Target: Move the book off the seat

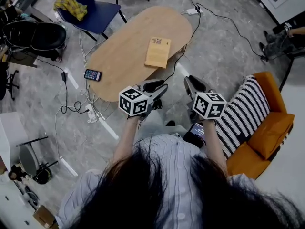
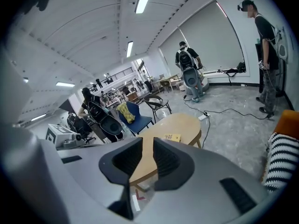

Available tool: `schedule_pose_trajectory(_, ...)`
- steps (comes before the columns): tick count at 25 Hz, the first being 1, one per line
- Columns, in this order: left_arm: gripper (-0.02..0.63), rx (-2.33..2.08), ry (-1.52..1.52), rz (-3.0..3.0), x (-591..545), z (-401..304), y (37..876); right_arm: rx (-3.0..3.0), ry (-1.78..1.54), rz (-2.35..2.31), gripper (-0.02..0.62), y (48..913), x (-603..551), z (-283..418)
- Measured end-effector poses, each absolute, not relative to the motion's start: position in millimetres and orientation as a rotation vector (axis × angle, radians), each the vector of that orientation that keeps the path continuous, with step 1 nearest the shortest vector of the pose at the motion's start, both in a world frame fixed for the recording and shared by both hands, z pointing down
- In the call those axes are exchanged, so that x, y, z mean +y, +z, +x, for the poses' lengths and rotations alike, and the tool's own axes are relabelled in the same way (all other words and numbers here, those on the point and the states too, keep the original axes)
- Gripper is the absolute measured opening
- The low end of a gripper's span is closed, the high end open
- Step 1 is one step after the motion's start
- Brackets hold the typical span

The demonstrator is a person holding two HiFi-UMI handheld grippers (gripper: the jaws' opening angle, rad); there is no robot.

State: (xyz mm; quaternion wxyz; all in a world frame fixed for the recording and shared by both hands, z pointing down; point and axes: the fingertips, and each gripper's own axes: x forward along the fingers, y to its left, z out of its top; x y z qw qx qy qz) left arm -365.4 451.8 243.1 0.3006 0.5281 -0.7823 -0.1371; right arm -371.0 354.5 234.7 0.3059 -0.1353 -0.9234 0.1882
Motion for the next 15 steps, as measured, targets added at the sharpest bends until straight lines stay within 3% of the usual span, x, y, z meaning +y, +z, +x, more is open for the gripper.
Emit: schedule_pose_trajectory(15, 0.107, -2.073, -0.303, 1.389, 438.8, -282.4, 242.8, -2.455, 0.470, -0.405, 0.072, 235.4, 335.0, -288.9)
